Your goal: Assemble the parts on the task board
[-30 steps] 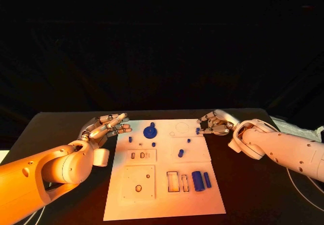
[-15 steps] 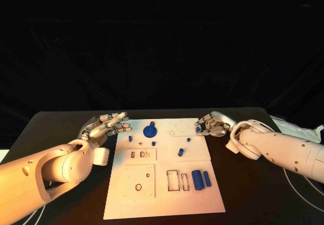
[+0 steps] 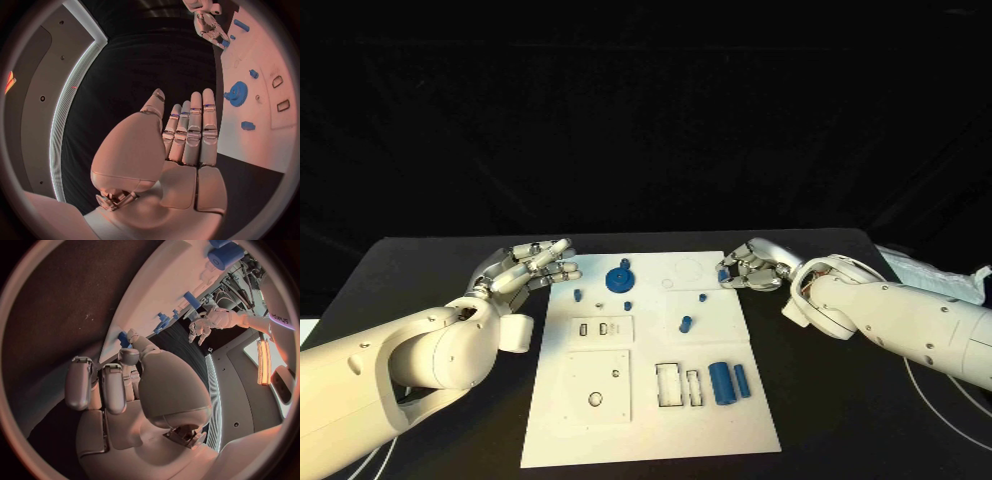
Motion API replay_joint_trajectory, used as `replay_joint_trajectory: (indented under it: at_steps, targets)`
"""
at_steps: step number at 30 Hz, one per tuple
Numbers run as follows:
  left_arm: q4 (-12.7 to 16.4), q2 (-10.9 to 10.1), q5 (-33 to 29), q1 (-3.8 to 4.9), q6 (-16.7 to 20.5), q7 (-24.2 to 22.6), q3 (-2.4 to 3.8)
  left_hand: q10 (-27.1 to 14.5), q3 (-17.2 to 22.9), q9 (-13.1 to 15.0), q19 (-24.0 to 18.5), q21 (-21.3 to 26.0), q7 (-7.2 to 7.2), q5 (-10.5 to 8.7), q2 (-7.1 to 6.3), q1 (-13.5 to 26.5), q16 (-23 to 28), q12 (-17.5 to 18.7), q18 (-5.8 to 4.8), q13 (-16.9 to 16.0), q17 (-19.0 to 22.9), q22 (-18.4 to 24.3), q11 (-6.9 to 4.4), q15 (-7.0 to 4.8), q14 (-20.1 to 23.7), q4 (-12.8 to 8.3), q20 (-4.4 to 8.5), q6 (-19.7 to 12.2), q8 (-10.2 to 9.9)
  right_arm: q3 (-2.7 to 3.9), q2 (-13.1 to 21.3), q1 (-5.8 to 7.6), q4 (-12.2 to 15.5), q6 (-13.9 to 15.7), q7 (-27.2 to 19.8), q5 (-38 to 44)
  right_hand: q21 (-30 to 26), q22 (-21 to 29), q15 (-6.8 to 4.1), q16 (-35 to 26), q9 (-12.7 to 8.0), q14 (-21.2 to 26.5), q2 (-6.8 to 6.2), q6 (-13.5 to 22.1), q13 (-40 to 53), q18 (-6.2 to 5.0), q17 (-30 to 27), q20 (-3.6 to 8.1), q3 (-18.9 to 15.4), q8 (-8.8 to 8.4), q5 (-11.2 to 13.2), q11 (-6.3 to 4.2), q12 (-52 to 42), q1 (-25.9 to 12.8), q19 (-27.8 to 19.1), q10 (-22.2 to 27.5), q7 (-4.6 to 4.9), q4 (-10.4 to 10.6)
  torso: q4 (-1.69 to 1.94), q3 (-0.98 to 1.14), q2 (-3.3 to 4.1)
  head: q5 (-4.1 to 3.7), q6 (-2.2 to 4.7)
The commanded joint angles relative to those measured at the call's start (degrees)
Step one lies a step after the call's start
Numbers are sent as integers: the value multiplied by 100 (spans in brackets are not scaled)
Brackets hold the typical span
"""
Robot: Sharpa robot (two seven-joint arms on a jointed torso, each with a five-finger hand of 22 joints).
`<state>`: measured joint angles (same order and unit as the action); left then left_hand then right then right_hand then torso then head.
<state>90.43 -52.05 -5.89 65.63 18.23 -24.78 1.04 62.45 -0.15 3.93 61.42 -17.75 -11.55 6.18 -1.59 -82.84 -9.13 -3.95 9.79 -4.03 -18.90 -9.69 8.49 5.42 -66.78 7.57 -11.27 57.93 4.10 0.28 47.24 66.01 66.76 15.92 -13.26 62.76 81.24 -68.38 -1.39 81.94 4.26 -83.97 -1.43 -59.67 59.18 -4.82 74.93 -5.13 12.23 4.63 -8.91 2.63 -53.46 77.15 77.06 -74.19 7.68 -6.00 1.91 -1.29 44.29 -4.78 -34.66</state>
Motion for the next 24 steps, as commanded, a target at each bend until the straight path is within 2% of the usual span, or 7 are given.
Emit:
replay_joint_trajectory:
  at_steps: [1, 19, 24]
  targets:
    - [-3, 13, 17, 6, -114, -44, 6, -38, -1, -5, -46, 32, -6, -8, 70, 10, 42, 17, 26, 6, -11, 9, 16, 11, 38, -37, 10, -47, -30, 2, -23, -5, -20, -111, 70, 127, 14, -4, -28, 20, -5, -328, 62, -26, 6, 22, 163, 46, 26, 19, 31, -21, -14, -11, -9, 0, 2, -3, 0, -2, 0, -24, -12]
    - [-39, 13, 17, 6, -117, -40, 6, -39, 0, -5, -47, 33, -7, -9, 74, 11, 46, 16, 27, 6, -14, 10, 16, 11, 37, -39, 9, -47, -30, 2, -81, -4, -83, -140, 175, 188, 18, -13, -34, 21, -3, -331, 97, -97, 35, 24, 171, 51, 77, 29, 63, -29, -43, -37, -3, -20, -12, -20, -1, -2, -4, -41, -45]
    - [-36, 13, 17, 6, -118, -39, 6, -39, 0, -5, -47, 33, -7, -9, 74, 11, 46, 16, 27, 6, -14, 10, 16, 11, 37, -39, 9, -47, -30, 2, -87, -4, -89, -57, 166, 166, 34, -49, -64, 31, 26, -338, 166, -298, 89, 30, 195, 68, 135, 109, 69, -73, -102, -92, 22, -64, -74, -16, 1, -4, -6, -39, -43]
